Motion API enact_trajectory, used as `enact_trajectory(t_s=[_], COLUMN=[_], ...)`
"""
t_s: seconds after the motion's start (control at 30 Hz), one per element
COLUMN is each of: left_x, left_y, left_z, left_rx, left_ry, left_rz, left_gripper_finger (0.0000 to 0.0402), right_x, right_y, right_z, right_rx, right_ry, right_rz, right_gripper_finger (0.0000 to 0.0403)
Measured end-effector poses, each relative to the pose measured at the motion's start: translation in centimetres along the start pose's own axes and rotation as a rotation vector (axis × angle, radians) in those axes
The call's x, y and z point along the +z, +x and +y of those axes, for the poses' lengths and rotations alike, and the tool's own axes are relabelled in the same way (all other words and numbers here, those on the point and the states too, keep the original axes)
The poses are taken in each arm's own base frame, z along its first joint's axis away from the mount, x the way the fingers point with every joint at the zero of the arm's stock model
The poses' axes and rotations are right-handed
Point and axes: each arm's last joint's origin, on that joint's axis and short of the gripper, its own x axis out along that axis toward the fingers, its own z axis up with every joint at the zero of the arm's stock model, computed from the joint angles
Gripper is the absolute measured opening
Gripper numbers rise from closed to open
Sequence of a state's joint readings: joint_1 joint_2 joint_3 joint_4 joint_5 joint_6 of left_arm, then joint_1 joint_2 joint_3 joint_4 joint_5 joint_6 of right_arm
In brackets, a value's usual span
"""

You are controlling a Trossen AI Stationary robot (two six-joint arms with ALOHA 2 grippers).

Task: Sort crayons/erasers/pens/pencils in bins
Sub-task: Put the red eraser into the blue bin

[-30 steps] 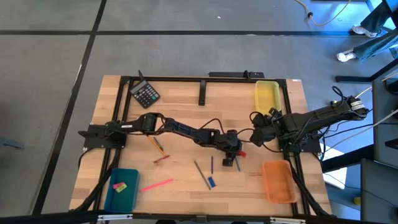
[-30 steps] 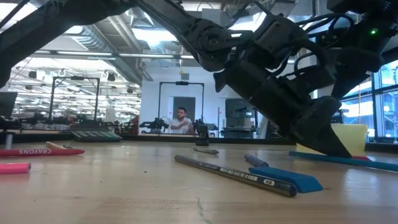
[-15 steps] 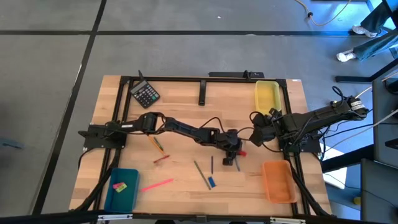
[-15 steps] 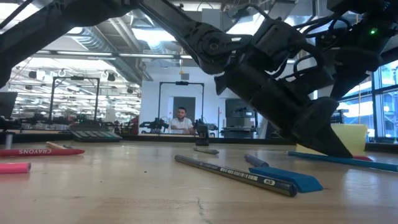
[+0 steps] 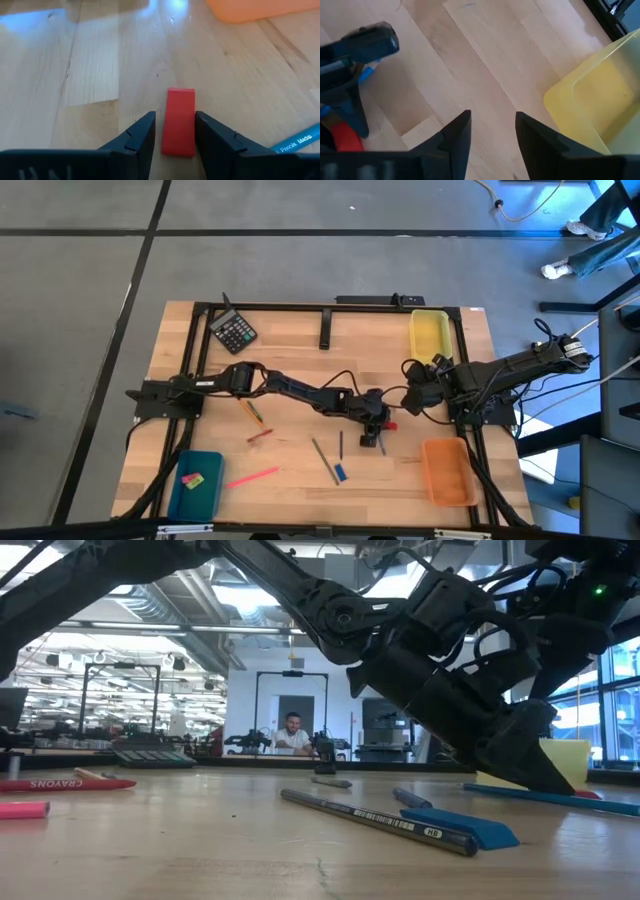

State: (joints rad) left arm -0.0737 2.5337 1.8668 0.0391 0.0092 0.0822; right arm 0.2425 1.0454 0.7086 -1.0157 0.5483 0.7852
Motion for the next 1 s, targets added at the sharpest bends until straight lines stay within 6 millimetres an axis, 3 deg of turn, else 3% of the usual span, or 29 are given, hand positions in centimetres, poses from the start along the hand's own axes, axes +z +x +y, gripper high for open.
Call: enact_trajectory(t_s=[0.53,0.73,1.0], left_x=[0.8,2.9,6.1], left_y=[-0.9,-3.4,-6.7], left_z=[0.1,0.5,-1.0], left_rx=[0.060,0.124,0.133], left_ry=[0.002,-0.005,-0.004], left_rz=[0.013,0.048,0.008], left_gripper_finger=[0.0115,0.0115,0.0114], right_x=[0.0,-0.1,0.2], right_y=[0.2,0.2,0.2], right_z=[0.1,0.0,-0.1], right_rx=[-0.013,-0.033,-0.074], right_ry=[0.048,0.046,0.060], right_rz=[-0.035,-0.042,-0.104], right_gripper_finger=[0.0157,0.0157,0.0157])
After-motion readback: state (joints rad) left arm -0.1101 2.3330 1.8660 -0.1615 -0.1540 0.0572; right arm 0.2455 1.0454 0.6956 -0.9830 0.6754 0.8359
